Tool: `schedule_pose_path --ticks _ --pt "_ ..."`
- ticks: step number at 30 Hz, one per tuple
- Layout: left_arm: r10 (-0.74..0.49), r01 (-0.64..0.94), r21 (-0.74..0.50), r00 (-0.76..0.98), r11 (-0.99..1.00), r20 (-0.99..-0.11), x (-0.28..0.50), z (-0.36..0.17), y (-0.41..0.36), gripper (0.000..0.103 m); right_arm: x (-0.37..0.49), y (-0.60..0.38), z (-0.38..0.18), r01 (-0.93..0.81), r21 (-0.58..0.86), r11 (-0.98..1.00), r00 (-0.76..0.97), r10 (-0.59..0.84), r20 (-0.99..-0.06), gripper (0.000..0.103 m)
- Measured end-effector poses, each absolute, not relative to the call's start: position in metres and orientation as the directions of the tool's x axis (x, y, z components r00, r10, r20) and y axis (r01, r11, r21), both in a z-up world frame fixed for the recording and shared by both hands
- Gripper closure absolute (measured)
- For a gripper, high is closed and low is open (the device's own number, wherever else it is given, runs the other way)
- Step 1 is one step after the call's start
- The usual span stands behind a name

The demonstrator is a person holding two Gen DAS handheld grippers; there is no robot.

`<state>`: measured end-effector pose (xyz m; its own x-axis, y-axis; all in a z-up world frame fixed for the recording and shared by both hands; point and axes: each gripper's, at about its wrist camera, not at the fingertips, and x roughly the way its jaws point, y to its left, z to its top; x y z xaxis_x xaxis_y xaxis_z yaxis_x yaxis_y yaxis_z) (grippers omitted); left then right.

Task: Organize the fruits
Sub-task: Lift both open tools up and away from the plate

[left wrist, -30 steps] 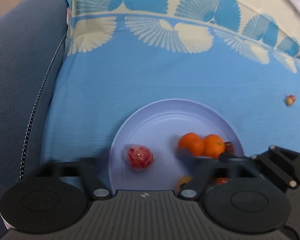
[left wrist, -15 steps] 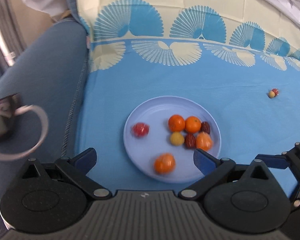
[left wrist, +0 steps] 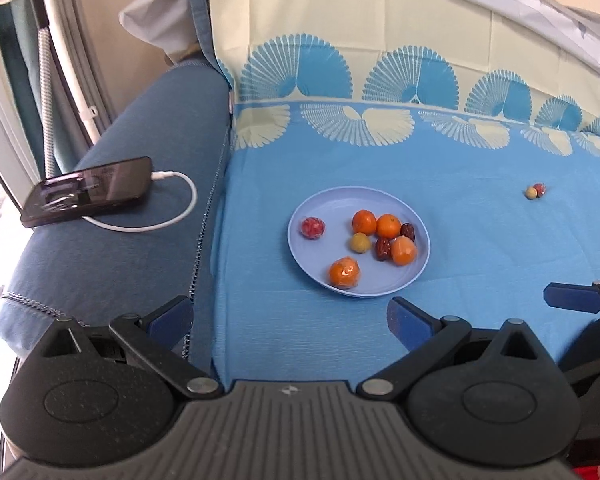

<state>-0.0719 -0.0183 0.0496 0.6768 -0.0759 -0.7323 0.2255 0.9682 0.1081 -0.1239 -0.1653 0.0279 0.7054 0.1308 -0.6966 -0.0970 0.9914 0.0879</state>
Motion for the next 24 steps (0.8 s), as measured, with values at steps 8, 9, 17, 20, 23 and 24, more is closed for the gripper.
schedule_pose_path --ticks 8,9,17,20,23,24 --pt "-0.059 0.202 0.122 0.709 0.972 -0.703 -0.092 0.064 -0.014 0.000 -0.153 -0.163 0.043 -0.103 0.066 0.992 0.762 0.121 -0.637 0.001" --pt "-0.058 0.203 0.125 0.712 0.971 -0.700 -0.093 0.065 -0.015 0.000 -0.156 -0.163 0.045 -0.104 0.064 0.993 0.766 0.121 -0.632 0.001" --pt "-0.065 0.208 0.126 0.719 0.970 -0.692 -0.102 0.073 -0.015 0.000 -0.166 -0.166 0.052 -0.097 0.064 0.993 0.786 0.116 -0.607 0.001" --pt "-0.064 0.207 0.127 0.722 0.970 -0.689 -0.103 0.075 -0.015 0.000 -0.166 -0.168 0.053 -0.095 0.065 0.993 0.789 0.116 -0.604 0.001" --pt "-0.063 0.206 0.128 0.725 0.970 -0.686 -0.104 0.076 -0.015 0.000 -0.167 -0.166 0.053 -0.097 0.063 0.993 0.789 0.116 -0.603 0.001" --pt "-0.063 0.206 0.129 0.725 0.970 -0.686 -0.105 0.077 -0.015 0.000 -0.167 -0.166 0.053 -0.097 0.064 0.993 0.789 0.116 -0.603 0.001"
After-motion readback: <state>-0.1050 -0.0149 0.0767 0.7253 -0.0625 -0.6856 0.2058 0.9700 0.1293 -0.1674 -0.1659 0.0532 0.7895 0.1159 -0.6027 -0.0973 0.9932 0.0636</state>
